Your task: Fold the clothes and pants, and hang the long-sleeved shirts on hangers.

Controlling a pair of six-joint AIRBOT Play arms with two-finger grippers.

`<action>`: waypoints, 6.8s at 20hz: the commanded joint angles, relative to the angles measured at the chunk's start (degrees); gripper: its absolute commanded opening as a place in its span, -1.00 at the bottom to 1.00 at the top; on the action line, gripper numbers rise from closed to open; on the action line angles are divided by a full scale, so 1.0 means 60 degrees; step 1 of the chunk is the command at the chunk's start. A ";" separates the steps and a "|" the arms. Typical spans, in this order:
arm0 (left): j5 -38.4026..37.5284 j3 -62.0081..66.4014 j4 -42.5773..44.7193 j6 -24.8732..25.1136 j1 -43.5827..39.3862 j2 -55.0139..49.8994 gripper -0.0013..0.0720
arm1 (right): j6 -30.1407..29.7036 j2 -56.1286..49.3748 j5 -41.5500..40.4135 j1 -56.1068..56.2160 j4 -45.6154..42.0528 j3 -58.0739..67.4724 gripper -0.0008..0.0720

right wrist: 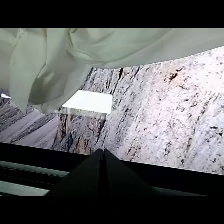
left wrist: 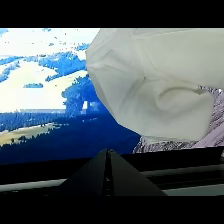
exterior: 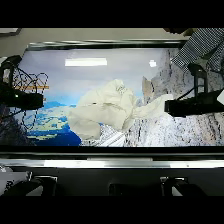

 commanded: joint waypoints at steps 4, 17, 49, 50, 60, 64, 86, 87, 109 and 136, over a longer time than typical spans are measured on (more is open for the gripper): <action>0.0004 -0.0004 0.0004 0.0004 0.0011 -0.0004 -0.91 | 0.0004 -0.0004 0.0004 0.0007 0.0004 0.0011 -0.90; 0.0004 -0.0004 0.0004 0.0004 0.0011 -0.0004 -0.91 | 0.0004 -0.0004 0.0004 0.0007 0.0004 0.0011 -0.90; 0.5326 -0.6863 -0.4816 -0.0291 0.0481 -0.0900 0.94 | 0.0550 -0.0004 0.0681 0.0007 0.0033 0.0011 -0.90; 0.5694 -0.6972 -0.5187 -0.0291 0.0474 -0.1100 0.94 | 0.0554 -0.0007 0.0729 0.0007 0.0033 0.0011 -0.90; 0.6313 -0.6728 -0.6098 -0.0226 -0.0233 -0.2142 -0.91 | 0.3155 -0.0007 0.0080 -0.0025 0.0164 0.0015 -0.62; 0.5450 -0.6706 -0.5278 -0.0226 0.0226 -0.1435 -0.91 | 0.6018 -0.0036 -0.2022 -0.1894 0.0291 0.0182 -0.37; 0.5326 -0.6706 -0.5246 -0.0226 0.0554 -0.1202 -0.91 | 0.0295 -0.6466 -0.3537 -0.1978 0.3610 -0.0889 0.31; 0.5326 -0.6706 -0.5246 -0.0226 0.0554 -0.1202 -0.91 | 0.0295 -0.6495 -0.3574 -0.1978 0.3585 -0.0889 0.31; 0.4819 0.0710 -0.0521 -0.0273 0.0809 0.1781 -0.91 | 0.1515 0.1971 -0.5056 -0.2681 0.1461 0.0189 -0.91; 0.7082 0.1621 0.1727 -0.3242 0.2885 0.4306 -0.91 | 0.6054 0.2524 -0.8899 -0.3126 -0.3457 0.4550 -0.91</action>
